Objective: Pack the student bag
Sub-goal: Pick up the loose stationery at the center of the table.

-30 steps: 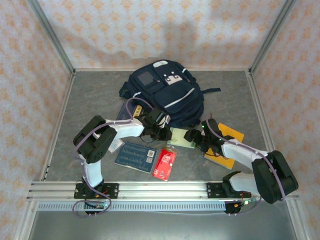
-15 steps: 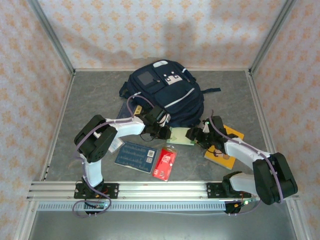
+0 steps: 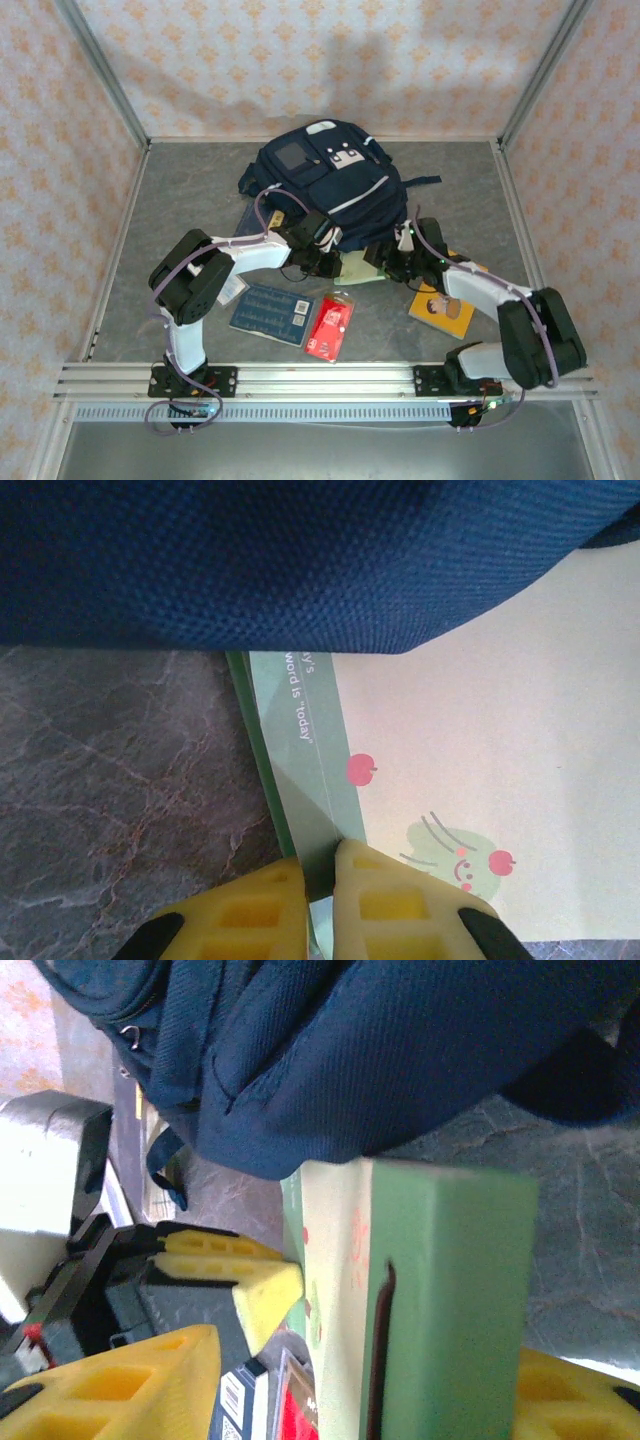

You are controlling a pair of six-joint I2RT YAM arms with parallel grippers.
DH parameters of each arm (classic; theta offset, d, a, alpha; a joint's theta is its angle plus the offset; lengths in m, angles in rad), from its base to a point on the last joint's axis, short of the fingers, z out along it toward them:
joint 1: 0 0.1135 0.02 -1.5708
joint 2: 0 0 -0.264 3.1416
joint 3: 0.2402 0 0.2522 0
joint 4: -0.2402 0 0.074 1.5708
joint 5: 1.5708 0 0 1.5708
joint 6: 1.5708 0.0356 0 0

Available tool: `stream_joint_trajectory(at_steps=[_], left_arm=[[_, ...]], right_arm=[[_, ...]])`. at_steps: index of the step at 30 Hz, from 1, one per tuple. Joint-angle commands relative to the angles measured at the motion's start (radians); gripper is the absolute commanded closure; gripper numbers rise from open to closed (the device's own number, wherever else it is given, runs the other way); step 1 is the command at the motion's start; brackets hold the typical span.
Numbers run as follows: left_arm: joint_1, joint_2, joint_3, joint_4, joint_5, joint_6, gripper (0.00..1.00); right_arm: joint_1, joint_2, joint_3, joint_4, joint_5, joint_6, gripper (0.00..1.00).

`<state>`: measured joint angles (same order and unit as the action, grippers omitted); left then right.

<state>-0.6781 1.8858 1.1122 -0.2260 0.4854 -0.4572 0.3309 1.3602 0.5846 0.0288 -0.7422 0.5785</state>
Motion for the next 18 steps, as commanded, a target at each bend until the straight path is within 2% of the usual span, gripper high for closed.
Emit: stream_joint_trajectory(at_steps=[1, 4, 8, 11, 13, 15, 18], left_arm=[[-0.008, 0.07, -0.025, -0.096, -0.066, 0.038, 0.9], [-0.008, 0.071, -0.022, -0.101, -0.067, 0.043, 0.9], [-0.008, 0.065, -0.02, -0.104, -0.069, 0.042, 0.9], [-0.008, 0.053, -0.018, -0.102, -0.068, 0.032, 0.84], [-0.008, 0.034, -0.012, -0.106, -0.055, 0.02, 0.77], [-0.008, -0.008, -0.005, -0.113, -0.046, 0.006, 0.7], [-0.008, -0.074, 0.025, -0.154, -0.042, -0.005, 0.64]], right_arm=[[0.012, 0.07, 0.077, 0.048, -0.065, -0.027, 0.44], [0.011, 0.137, 0.108, 0.046, -0.088, -0.023, 0.46], [0.011, 0.188, 0.127, 0.035, -0.089, -0.016, 0.54], [0.012, 0.172, 0.119, 0.024, -0.06, -0.014, 0.66], [0.011, 0.136, 0.115, -0.021, -0.014, -0.026, 0.73], [0.013, 0.087, 0.106, -0.063, 0.036, -0.038, 0.78], [0.011, 0.0, 0.074, -0.119, 0.127, -0.037, 0.85]])
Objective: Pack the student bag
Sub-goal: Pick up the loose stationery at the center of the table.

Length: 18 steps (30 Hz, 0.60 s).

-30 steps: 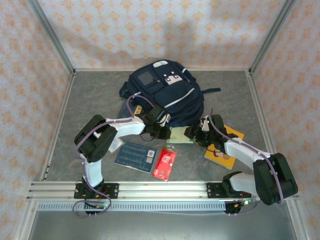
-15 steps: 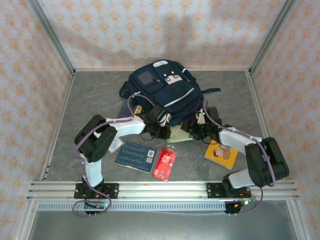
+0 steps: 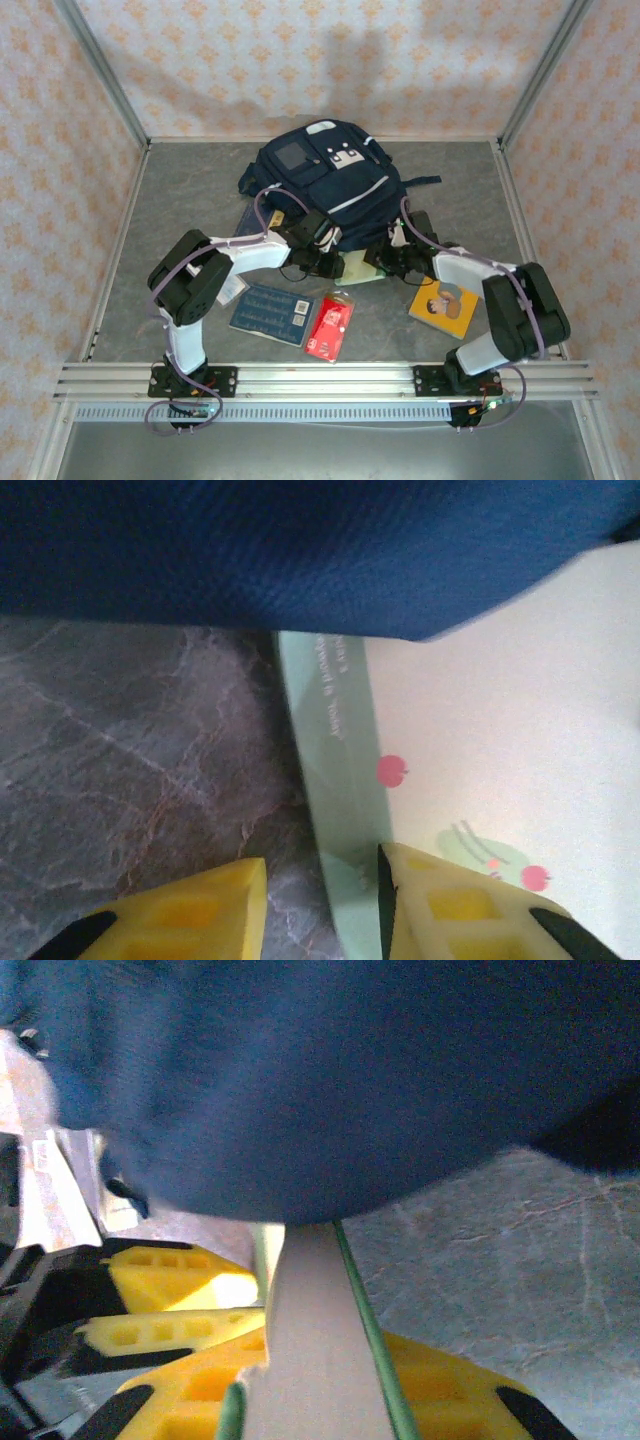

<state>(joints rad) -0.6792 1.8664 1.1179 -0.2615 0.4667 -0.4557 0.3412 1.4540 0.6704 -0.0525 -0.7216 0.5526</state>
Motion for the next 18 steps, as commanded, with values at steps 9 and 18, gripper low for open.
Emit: stream_joint_trajectory(at_steps=[9, 18], left_arm=[[-0.006, -0.145, 0.415, -0.49, -0.187, 0.272, 0.48], [-0.003, 0.228, 0.95, -0.676, -0.414, 0.49, 0.32]], right_arm=[[0.001, -0.362, -0.106, -0.193, 0.306, -0.003, 1.0], [0.002, -0.438, -0.118, -0.244, 0.321, -0.028, 1.0]])
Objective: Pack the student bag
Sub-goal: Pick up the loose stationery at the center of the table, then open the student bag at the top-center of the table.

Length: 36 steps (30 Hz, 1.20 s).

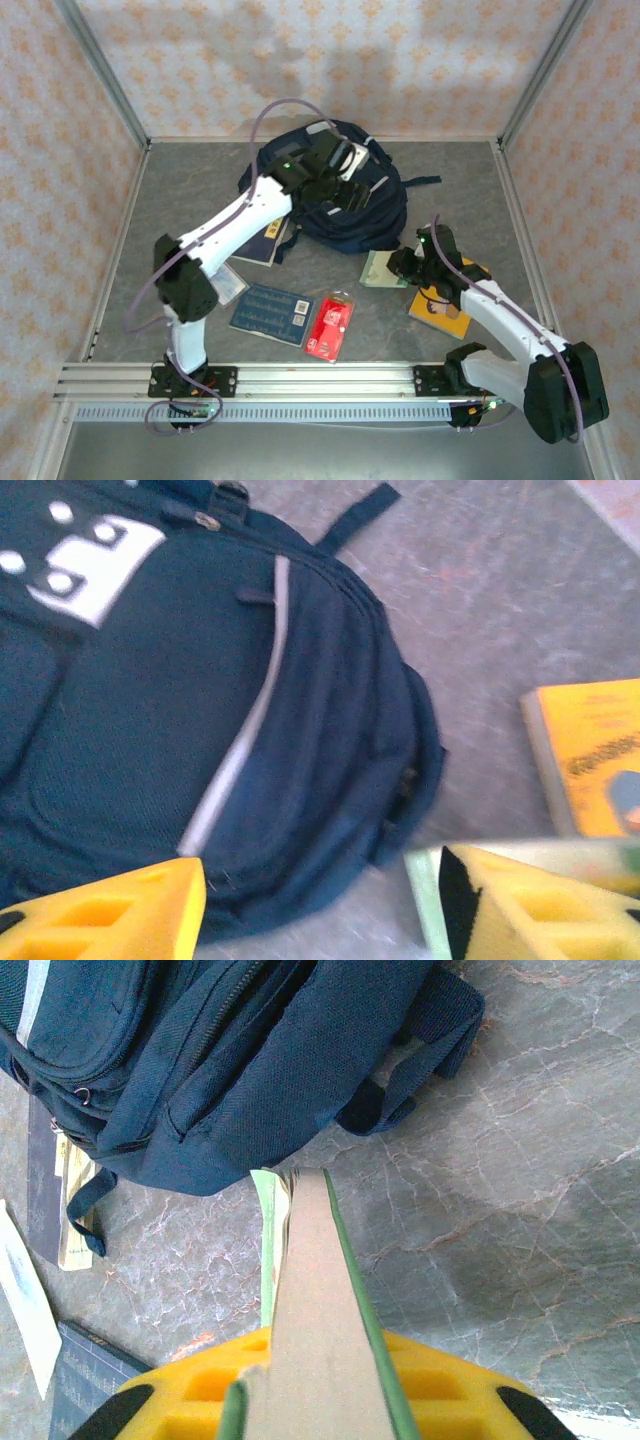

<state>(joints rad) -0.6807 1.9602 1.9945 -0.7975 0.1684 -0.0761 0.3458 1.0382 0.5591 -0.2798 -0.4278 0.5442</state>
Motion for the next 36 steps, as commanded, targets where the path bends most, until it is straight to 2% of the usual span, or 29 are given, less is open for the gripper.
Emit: stream_joint_trajectory(at_steps=[1, 3, 6, 12, 19, 22, 26, 31, 32, 33, 36], left_arm=[[0.002, 0.17, 0.111, -0.133, -0.104, 0.109, 0.28], [0.017, 0.243, 0.197, -0.112, -0.074, 0.084, 0.16], [0.023, 0.336, 0.303, -0.081, -0.065, 0.082, 0.06], [0.022, 0.545, 0.563, -0.15, -0.062, 0.113, 0.06], [0.024, 0.639, 0.592, -0.128, -0.13, 0.123, 0.12], [0.024, 0.668, 0.596, -0.121, -0.149, 0.114, 0.19], [0.024, 0.694, 0.61, -0.12, -0.172, 0.104, 0.39], [0.023, 0.686, 0.649, -0.153, -0.191, 0.126, 0.81], [0.025, 0.672, 0.659, -0.161, -0.204, 0.128, 0.95], [0.03, 0.655, 0.663, -0.168, -0.214, 0.125, 1.0], [0.056, 0.579, 0.662, -0.173, -0.167, 0.085, 1.0]], right_arm=[[-0.003, -0.024, -0.009, -0.016, 0.026, -0.021, 1.0], [-0.003, -0.025, -0.011, -0.014, 0.023, -0.025, 1.0], [-0.004, -0.024, -0.01, -0.022, 0.029, -0.035, 1.0], [-0.004, -0.023, -0.035, 0.007, 0.019, -0.024, 1.0], [-0.004, -0.018, -0.077, 0.056, 0.018, -0.013, 1.0], [-0.004, -0.014, -0.083, 0.065, 0.017, -0.015, 1.0], [-0.004, -0.023, -0.082, 0.056, 0.031, -0.024, 1.0], [-0.004, -0.064, -0.066, 0.019, 0.064, -0.037, 1.0], [-0.003, -0.078, -0.061, 0.008, 0.073, -0.037, 1.0], [-0.003, -0.094, -0.057, -0.002, 0.082, -0.039, 1.0], [-0.004, -0.148, -0.046, -0.035, 0.117, -0.037, 1.0]])
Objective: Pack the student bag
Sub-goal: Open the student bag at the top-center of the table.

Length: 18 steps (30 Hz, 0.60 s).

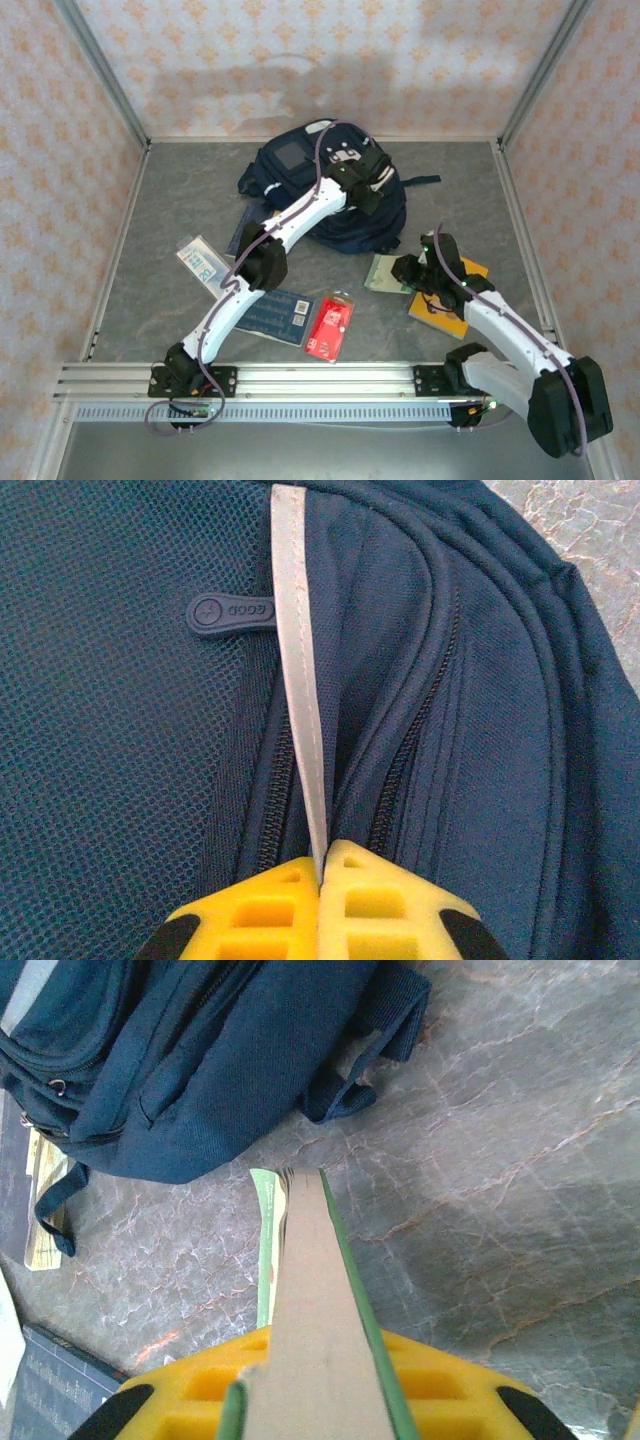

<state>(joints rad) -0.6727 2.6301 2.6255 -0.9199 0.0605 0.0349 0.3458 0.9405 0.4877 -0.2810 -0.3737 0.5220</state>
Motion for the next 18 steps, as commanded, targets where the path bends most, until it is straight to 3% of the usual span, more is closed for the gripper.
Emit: stream_joint_trajectory(at_steps=[1, 11, 18], left_arm=[[0.06, -0.118, 0.031, -0.053, -0.037, -0.042, 1.0], [0.157, -0.346, 0.025, -0.024, 0.208, -0.167, 1.0], [0.198, -0.426, -0.013, 0.001, 0.298, -0.192, 1.0]], right_arm=[[-0.003, -0.072, 0.03, -0.044, 0.075, -0.013, 1.0], [-0.003, -0.278, 0.111, -0.112, 0.163, 0.039, 1.0], [-0.004, -0.235, 0.165, -0.005, 0.139, 0.128, 1.0]])
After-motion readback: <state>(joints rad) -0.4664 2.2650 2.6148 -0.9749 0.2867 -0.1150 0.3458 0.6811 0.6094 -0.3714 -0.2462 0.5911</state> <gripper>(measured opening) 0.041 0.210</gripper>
